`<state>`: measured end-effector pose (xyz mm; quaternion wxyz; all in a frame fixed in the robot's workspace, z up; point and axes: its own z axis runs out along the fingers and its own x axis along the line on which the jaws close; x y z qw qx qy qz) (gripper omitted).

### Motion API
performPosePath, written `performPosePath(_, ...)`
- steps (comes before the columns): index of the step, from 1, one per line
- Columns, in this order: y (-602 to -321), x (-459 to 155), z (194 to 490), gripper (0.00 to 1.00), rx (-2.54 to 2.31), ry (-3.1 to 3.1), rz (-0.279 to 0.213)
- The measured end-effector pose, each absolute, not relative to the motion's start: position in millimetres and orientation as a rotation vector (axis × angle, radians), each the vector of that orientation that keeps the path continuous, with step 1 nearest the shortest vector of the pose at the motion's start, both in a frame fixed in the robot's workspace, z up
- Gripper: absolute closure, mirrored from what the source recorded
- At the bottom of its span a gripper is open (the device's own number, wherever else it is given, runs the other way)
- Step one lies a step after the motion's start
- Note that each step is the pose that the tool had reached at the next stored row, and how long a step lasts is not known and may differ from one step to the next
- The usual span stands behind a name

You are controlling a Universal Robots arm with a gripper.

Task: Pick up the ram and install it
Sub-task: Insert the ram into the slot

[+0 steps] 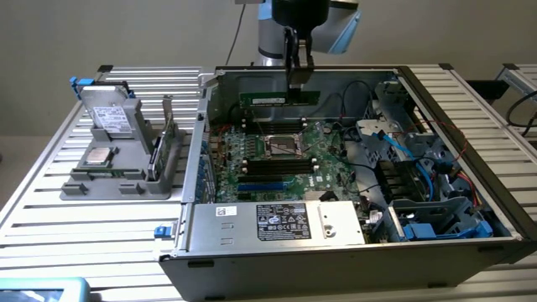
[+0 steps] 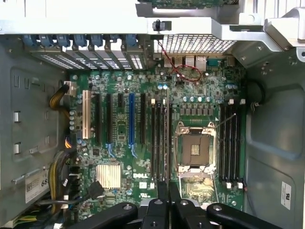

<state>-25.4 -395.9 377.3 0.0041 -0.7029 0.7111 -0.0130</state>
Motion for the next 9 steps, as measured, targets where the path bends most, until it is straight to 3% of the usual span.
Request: performPosePath(9, -392.8, -25.3, 370.2, 0.87, -2.200, 2.258, -0.072)
